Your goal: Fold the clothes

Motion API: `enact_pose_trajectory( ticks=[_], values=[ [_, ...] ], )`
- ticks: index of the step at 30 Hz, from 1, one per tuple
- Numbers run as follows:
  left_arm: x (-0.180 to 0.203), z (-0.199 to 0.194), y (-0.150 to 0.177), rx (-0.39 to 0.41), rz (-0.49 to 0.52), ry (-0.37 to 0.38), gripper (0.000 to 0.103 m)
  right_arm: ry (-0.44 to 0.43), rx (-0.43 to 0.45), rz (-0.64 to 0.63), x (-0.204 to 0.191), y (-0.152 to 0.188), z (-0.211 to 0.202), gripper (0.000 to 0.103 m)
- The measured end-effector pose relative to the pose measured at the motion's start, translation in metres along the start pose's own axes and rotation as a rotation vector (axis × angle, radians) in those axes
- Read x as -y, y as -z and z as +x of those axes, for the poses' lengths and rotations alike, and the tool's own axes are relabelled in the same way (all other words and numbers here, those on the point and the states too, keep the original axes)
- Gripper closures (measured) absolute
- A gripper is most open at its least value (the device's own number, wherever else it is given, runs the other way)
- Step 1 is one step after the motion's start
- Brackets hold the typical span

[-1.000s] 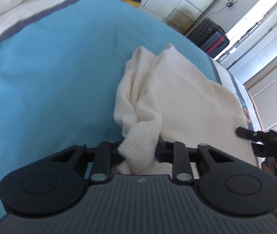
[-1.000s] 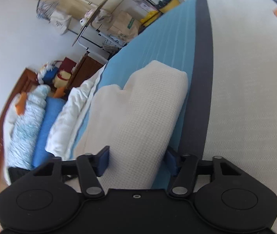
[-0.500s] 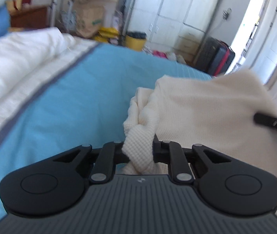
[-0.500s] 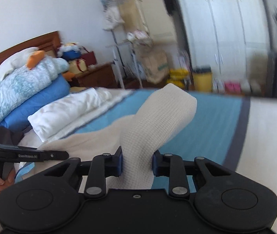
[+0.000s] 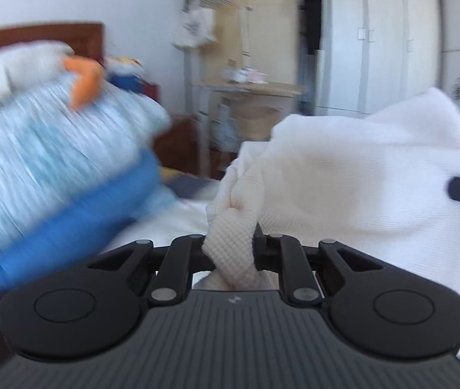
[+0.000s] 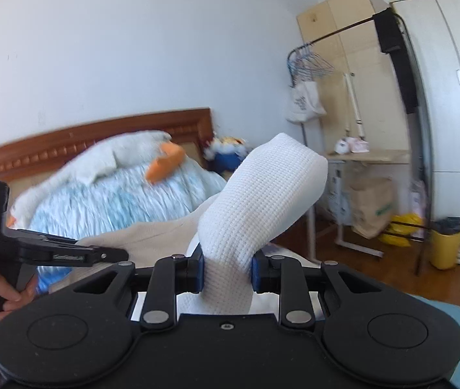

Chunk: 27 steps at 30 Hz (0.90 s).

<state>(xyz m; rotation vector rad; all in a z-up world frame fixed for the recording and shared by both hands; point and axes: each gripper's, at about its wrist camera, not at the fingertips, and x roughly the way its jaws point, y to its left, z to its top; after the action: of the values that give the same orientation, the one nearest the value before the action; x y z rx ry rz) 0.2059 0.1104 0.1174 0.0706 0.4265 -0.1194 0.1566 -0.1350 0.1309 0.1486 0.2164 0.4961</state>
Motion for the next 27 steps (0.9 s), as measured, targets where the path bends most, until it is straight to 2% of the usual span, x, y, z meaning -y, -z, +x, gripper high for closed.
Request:
enact_pose_trajectory(
  ticks=[1, 4, 5, 6, 7, 8, 9, 10, 11, 12, 14, 16, 18, 20, 22, 24, 27],
  values=[
    [-0.009, 0.012, -0.016, 0.010, 0.033, -0.057, 0.088, -0.025, 0.009, 0.033, 0.000, -0.005, 0.020, 0.073],
    [-0.031, 0.077, -0.059, -0.015, 0.054, -0.193, 0.085, -0.003, 0.034, 0.089, -0.005, -0.007, 0.093, 0.073],
    [-0.039, 0.099, -0.073, -0.024, 0.060, -0.238, 0.075, 0.017, 0.033, 0.136, -0.002, -0.002, 0.117, 0.073],
    [-0.049, 0.120, -0.068, -0.069, 0.024, -0.298, 0.050, 0.038, 0.031, 0.185, 0.001, 0.004, 0.142, 0.072],
    [-0.059, 0.141, -0.062, -0.114, -0.015, -0.359, 0.037, 0.062, -0.016, 0.256, 0.010, 0.017, 0.173, 0.068],
    [-0.068, 0.162, -0.055, -0.160, -0.054, -0.420, 0.029, 0.087, -0.066, 0.329, 0.019, 0.030, 0.205, 0.064],
    [-0.078, 0.183, -0.049, -0.207, -0.093, -0.480, 0.029, 0.118, -0.148, 0.349, 0.031, 0.049, 0.228, 0.060],
    [-0.084, 0.189, -0.032, -0.232, -0.133, -0.497, 0.029, 0.149, -0.231, 0.364, 0.042, 0.068, 0.251, 0.060],
    [-0.086, 0.181, -0.005, -0.239, -0.184, -0.457, 0.029, 0.180, -0.315, 0.380, 0.054, 0.087, 0.274, 0.060],
    [-0.087, 0.174, 0.022, -0.244, -0.236, -0.415, 0.029, 0.180, -0.315, 0.417, 0.068, 0.100, 0.277, 0.060],
    [-0.083, 0.153, 0.069, -0.242, -0.317, -0.354, 0.029, 0.154, -0.275, 0.545, 0.097, 0.120, 0.275, 0.058],
    [-0.079, 0.133, 0.115, -0.238, -0.397, -0.294, 0.029, 0.103, -0.202, 0.725, 0.126, 0.132, 0.264, 0.046],
    [-0.082, 0.131, 0.136, -0.255, -0.479, -0.268, 0.029, 0.078, -0.193, 0.797, 0.143, 0.137, 0.263, 0.045],
    [-0.085, 0.130, 0.156, -0.273, -0.561, -0.242, 0.030, 0.082, -0.162, 0.817, 0.151, 0.136, 0.261, 0.042],
    [-0.091, 0.125, 0.152, -0.258, -0.612, -0.257, 0.028, 0.087, -0.147, 0.837, 0.159, 0.133, 0.264, 0.026],
    [-0.093, 0.127, 0.159, -0.253, -0.697, -0.224, 0.025, 0.110, -0.162, 0.864, 0.159, 0.134, 0.288, 0.019],
    [-0.094, 0.135, 0.169, -0.255, -0.801, -0.151, 0.026, 0.167, -0.238, 0.816, 0.158, 0.124, 0.312, 0.019]
  ],
)
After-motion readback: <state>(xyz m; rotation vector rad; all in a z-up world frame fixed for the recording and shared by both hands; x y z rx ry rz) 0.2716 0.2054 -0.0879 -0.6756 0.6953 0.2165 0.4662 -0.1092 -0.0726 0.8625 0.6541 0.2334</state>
